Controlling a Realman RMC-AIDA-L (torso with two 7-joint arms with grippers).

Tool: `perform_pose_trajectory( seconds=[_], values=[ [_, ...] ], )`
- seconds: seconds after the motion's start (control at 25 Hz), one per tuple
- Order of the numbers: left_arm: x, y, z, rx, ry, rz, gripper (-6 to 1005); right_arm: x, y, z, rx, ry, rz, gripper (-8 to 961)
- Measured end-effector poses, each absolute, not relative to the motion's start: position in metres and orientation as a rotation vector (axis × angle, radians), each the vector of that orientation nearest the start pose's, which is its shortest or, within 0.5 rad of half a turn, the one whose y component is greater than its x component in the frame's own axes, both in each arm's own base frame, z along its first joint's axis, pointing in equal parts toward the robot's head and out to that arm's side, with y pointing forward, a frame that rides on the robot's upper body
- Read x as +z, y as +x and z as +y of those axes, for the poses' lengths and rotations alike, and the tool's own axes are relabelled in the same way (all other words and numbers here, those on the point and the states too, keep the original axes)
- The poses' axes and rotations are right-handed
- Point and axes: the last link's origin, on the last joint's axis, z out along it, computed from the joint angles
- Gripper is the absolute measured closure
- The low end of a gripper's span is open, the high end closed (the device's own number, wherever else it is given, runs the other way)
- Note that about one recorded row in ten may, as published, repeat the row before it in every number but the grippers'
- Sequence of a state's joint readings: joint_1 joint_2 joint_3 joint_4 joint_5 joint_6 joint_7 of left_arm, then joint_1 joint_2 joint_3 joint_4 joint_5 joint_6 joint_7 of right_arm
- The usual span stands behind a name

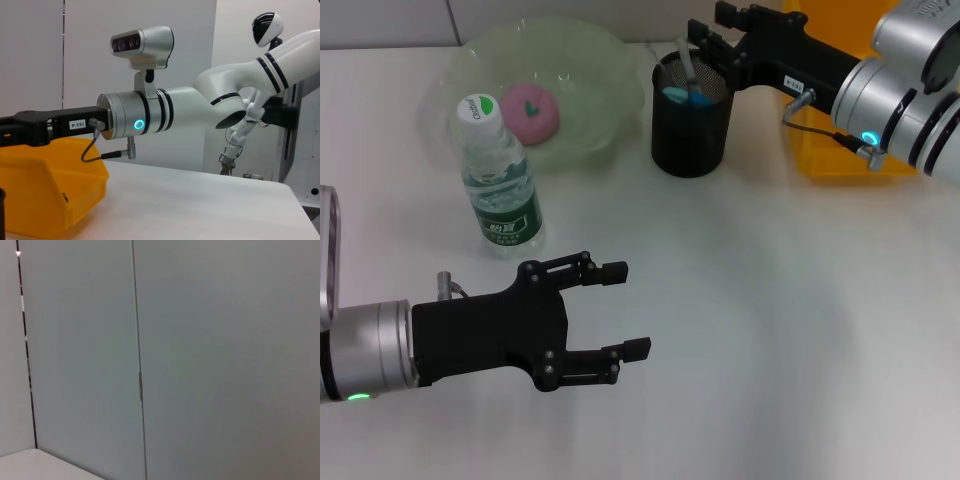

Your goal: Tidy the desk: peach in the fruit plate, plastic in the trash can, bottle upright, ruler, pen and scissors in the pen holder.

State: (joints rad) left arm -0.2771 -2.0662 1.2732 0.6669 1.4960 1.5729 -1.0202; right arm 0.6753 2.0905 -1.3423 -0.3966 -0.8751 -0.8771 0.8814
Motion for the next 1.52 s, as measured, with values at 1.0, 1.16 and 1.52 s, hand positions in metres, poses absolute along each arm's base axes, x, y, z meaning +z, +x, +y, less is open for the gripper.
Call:
perform_pose_trajectory(
  seconds=[1.0,1.16,1.52],
  values=[
    [-0.028,-0.268,0.255,-0.924,-2.757,-0.259,202,0.021,0.276,0.228,1.219,-2.526,0.351,112],
    [-0.026,-0.269,0.254,-0.922,-2.757,-0.263,202,0.005,0.288,0.214,1.194,-2.563,0.439,111],
    [-0.029,-0.268,0.253,-0.924,-2.767,-0.258,202,-0.008,0.293,0.214,1.145,-2.59,0.481,111]
  ],
)
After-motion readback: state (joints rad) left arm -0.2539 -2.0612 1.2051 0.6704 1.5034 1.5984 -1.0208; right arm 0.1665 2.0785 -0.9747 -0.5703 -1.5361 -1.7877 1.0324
